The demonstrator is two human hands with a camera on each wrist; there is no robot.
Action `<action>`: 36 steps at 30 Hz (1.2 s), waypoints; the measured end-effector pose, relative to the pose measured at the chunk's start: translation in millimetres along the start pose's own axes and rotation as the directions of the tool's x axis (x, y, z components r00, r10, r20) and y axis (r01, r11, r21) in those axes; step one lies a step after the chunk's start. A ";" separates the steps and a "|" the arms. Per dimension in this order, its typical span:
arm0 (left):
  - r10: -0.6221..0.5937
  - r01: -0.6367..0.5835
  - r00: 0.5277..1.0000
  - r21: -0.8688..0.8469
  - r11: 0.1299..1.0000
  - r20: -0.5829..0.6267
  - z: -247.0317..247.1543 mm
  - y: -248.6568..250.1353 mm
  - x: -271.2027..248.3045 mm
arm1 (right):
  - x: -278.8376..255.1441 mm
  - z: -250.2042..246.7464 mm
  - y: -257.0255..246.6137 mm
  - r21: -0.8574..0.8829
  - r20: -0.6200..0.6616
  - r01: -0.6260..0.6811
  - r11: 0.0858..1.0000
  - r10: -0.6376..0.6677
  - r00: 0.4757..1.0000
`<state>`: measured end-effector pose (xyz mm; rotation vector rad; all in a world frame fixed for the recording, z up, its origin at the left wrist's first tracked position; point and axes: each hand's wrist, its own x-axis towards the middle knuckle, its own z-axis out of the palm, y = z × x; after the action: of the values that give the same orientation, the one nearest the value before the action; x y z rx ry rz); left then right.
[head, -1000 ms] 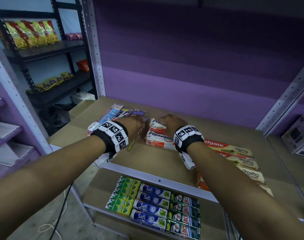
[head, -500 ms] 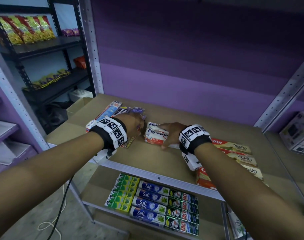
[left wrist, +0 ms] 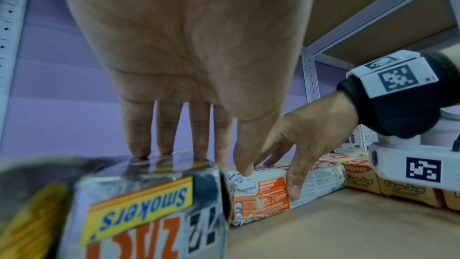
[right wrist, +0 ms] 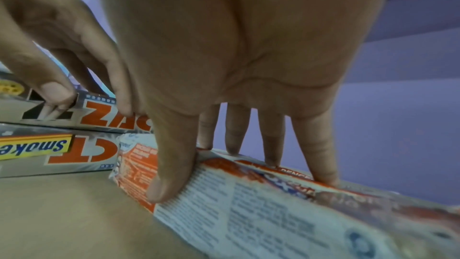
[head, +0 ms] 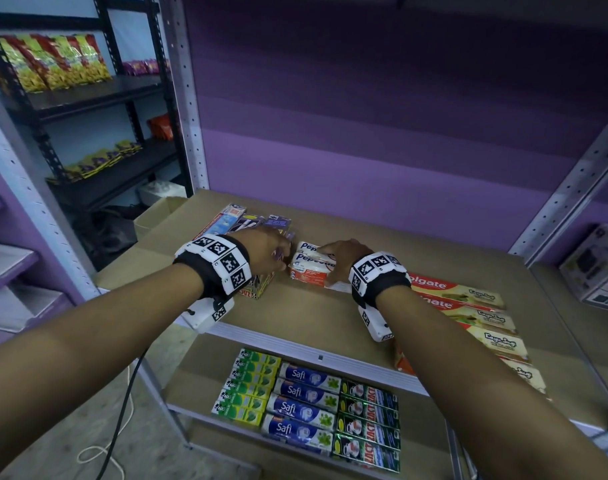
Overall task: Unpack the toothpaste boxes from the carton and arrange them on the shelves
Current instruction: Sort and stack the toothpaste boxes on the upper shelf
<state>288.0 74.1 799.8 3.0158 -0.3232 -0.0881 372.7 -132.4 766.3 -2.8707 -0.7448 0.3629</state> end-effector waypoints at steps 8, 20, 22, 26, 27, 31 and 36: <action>-0.065 0.051 0.986 -0.093 0.994 -0.152 -9.0 -29.7 -17.8 | -0.8 -6.8 -5.3 0.051 0.014 0.007 0.999 -0.008 1.000; -0.403 0.399 0.897 -0.061 0.915 -0.178 2.8 -111.2 -24.7 | 9.2 -3.2 -78.5 0.151 -0.106 0.254 0.955 -0.240 0.965; -0.435 0.425 0.888 -0.093 0.900 -0.150 8.8 -116.8 -22.6 | 9.2 -1.2 -86.8 0.125 -0.076 0.280 0.952 -0.272 0.959; -0.456 0.442 0.880 -0.126 0.888 -0.129 12.9 -123.7 -20.6 | 7.1 6.1 -98.6 0.047 0.026 0.258 0.965 -0.260 0.965; -0.464 0.452 0.879 -0.118 0.884 -0.113 12.8 -124.8 -20.7 | 6.4 6.4 -99.8 0.042 0.040 0.237 0.971 -0.238 0.970; -0.477 0.468 0.876 -0.108 0.877 -0.077 13.0 -129.3 -22.8 | 4.6 3.0 -98.6 0.023 0.039 0.231 0.973 -0.232 0.972; -0.548 0.537 0.836 -0.168 0.827 -0.027 12.2 -127.4 -26.2 | 3.6 4.2 -97.1 0.050 0.050 0.233 0.971 -0.236 0.971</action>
<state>288.1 202.3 774.6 2.8440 0.5380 -0.0425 330.2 -46.3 781.7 -2.7010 -1.0589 0.4217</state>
